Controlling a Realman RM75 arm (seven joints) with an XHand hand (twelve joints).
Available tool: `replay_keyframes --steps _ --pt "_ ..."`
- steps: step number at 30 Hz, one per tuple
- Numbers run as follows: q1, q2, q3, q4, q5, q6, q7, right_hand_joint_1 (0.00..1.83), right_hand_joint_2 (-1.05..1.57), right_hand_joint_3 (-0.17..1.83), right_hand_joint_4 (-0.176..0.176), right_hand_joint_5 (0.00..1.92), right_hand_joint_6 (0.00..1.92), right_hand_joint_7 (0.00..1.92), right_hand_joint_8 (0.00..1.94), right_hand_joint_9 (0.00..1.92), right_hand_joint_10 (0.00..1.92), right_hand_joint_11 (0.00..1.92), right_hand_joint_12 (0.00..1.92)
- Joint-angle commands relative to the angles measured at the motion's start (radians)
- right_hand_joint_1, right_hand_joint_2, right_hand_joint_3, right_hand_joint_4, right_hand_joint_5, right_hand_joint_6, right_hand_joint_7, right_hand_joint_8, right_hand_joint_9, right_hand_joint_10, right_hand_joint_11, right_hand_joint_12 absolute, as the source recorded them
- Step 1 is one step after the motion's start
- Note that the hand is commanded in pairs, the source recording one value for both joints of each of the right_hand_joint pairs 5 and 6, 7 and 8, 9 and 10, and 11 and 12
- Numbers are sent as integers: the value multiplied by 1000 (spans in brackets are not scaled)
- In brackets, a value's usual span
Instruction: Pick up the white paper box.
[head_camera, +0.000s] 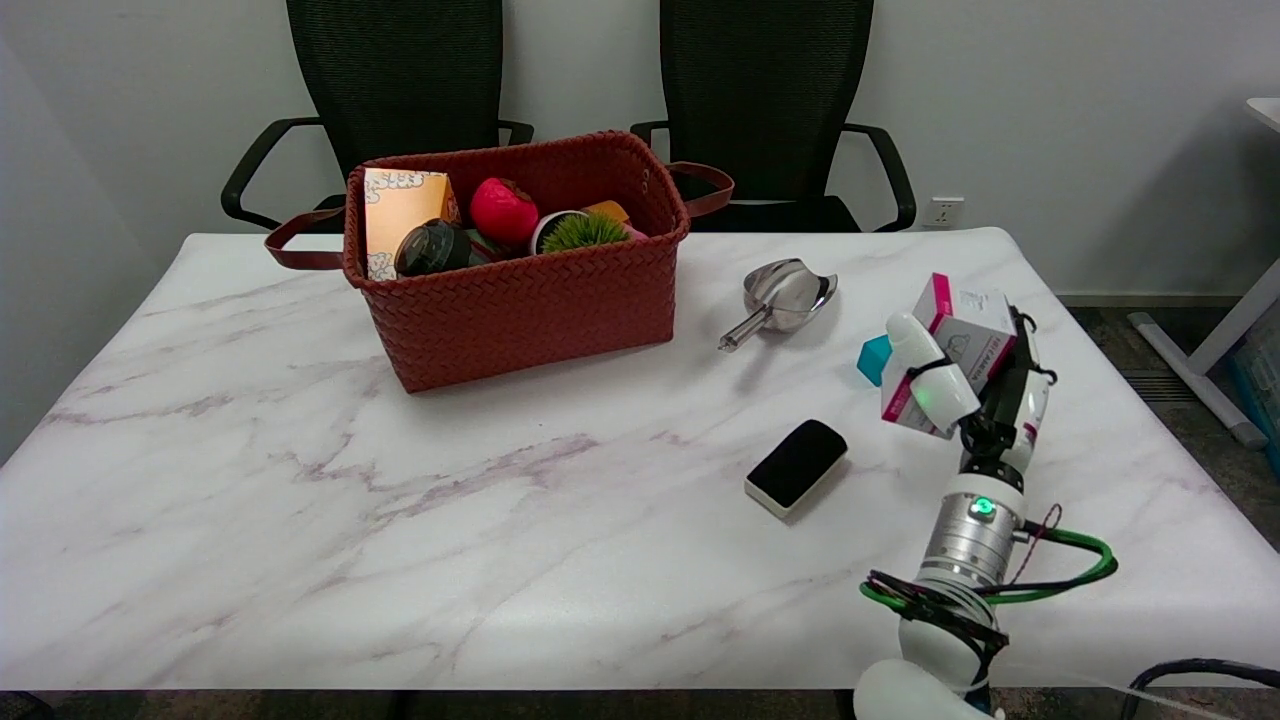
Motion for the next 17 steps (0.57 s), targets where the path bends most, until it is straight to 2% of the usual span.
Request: replay_keyframes --steps 1,8,17 --pt "111 35 40 45 -127 -152 -21 1156 945 -143 0 380 380 893 893 797 797 855 855" --pt "191 54 40 55 -128 -232 -86 1188 977 232 0 392 392 915 915 816 816 855 855" --pt "295 66 42 49 -129 -362 -102 1197 988 379 0 413 413 936 936 829 829 851 851"
